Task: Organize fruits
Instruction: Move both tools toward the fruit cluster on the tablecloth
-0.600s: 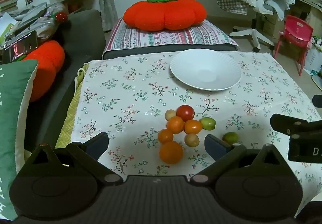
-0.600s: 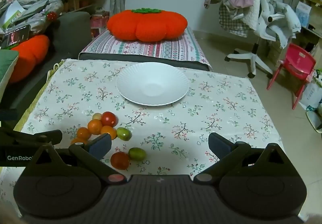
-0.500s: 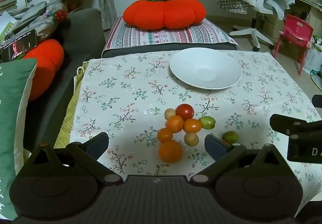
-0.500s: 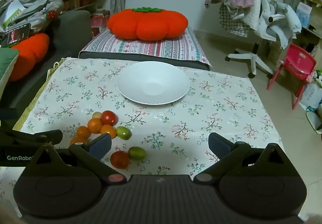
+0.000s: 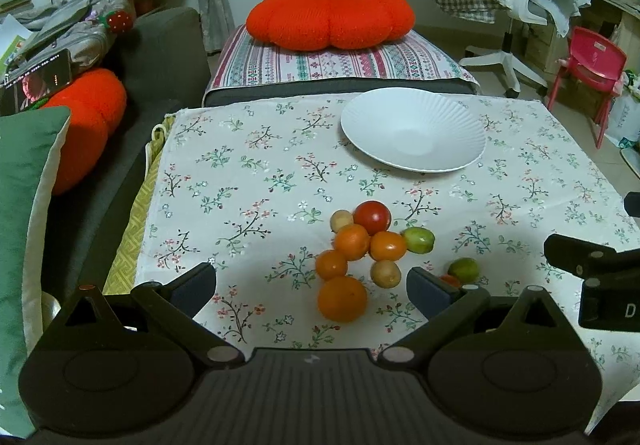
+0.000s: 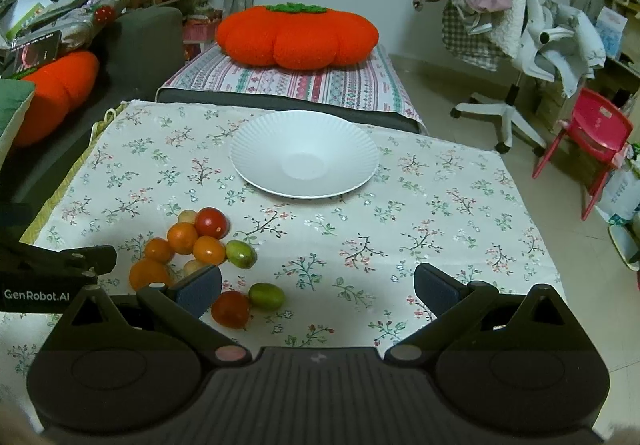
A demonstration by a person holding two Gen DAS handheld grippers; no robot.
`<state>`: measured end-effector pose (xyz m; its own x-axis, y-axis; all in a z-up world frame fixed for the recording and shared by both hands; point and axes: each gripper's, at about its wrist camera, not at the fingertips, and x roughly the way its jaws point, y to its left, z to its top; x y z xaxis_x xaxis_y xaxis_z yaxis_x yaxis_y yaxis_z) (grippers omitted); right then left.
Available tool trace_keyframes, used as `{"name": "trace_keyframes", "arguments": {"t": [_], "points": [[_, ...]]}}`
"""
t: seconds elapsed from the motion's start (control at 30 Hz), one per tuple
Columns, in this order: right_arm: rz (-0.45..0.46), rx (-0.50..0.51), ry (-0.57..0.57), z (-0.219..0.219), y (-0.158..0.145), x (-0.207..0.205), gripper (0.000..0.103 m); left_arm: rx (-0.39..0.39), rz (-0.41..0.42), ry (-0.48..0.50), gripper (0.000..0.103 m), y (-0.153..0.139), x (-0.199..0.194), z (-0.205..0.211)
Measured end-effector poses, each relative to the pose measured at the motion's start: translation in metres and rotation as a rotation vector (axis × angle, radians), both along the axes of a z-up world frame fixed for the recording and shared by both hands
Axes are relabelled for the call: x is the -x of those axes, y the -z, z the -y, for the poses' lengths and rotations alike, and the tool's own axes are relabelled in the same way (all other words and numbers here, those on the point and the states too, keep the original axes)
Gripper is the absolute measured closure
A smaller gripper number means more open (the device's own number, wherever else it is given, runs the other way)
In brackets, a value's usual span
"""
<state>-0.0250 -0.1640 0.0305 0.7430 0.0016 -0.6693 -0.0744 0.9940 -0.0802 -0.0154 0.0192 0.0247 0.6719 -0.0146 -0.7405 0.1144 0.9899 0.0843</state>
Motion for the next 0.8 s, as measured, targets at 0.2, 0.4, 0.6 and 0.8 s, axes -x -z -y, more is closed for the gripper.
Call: {"name": "trace_keyframes", "arguments": {"t": [0.2,0.4,0.6,0.8], "points": [[-0.01,0.0,-0.005,0.003,0.002,-0.002,0.0,0.006,-0.009,0.002,0.018,0.002,-0.002,-0.001],[0.025,0.001,-0.052,0.012,0.005,-0.009,0.0,0.043,-0.021,-0.014,0.018,0.004,-0.007,-0.013],[0.117,-0.024,-0.119,0.026,0.014,-0.018,0.001,0.046,-0.028,-0.036,0.018,0.015,-0.02,-0.026],[0.013,-0.026,-0.213,0.023,0.037,-0.025,0.008,0.033,-0.071,0.005,0.019,0.038,-0.027,-0.024]]}}
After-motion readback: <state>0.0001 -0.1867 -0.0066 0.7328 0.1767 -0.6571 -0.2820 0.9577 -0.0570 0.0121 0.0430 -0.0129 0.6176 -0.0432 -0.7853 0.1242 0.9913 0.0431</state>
